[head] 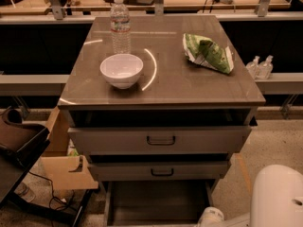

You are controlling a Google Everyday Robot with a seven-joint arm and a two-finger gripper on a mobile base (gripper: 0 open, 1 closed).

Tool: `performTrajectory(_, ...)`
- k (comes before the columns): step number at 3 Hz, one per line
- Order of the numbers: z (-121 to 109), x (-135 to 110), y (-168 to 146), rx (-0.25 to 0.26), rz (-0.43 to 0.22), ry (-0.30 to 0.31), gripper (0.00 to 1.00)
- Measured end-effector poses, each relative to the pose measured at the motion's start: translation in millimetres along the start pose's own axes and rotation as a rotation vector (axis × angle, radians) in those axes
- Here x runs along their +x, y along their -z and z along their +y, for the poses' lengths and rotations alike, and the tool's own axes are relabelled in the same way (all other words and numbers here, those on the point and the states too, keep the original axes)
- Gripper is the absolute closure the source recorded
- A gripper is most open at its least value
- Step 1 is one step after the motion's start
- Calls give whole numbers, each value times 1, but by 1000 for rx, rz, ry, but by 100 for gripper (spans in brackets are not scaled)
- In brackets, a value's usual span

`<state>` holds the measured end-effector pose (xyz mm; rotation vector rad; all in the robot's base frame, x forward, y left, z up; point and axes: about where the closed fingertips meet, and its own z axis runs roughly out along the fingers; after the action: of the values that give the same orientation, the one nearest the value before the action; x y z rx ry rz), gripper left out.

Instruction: Close bottom drawer

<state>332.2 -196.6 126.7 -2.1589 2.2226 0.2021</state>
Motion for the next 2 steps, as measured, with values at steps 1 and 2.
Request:
performTrajectory(1, -1, -22, 11, 72, -5, 16, 100)
performTrajectory(2, -7, -49, 23, 157, -1, 81, 100)
